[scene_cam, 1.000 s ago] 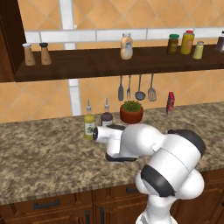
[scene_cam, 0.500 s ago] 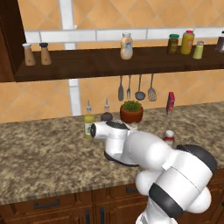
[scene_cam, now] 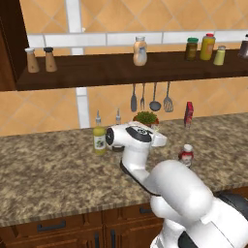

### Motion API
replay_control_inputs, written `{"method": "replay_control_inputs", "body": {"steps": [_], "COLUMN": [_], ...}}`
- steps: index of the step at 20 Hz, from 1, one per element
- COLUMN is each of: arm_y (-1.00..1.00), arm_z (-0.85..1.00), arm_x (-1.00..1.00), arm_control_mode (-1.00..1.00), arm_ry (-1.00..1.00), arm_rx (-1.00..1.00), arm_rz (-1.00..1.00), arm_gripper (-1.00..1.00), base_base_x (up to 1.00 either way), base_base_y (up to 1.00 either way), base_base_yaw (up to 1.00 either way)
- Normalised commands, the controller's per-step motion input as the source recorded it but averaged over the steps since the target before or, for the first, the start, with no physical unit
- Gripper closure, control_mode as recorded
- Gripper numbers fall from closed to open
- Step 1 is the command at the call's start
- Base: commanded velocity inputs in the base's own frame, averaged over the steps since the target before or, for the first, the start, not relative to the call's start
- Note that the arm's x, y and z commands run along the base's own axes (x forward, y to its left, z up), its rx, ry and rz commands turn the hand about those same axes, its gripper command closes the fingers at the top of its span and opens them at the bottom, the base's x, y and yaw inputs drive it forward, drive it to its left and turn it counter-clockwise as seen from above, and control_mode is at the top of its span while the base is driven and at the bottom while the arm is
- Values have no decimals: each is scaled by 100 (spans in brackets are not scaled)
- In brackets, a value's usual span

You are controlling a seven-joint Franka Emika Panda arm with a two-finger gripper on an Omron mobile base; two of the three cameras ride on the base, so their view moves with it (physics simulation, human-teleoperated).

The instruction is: Put the shaker and condiment bottle from the counter next to their counterparts in the cabinet.

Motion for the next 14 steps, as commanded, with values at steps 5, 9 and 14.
{"method": "replay_control_inputs", "body": {"steps": [5, 9, 14], "arm_y": [-21, -31, -32], "arm_z": [72, 74, 76], "arm_x": [-44, -35, -31], "arm_control_mode": [-100, -100, -100], "arm_ry": [-12, -10, -7], "arm_rx": [0, 0, 0], "arm_rz": [1, 2, 1], "arm_gripper": [100, 100, 100], "base_base_x": [0, 0, 0], "base_base_y": [0, 0, 0], "base_base_yaw": [0, 0, 0]}}
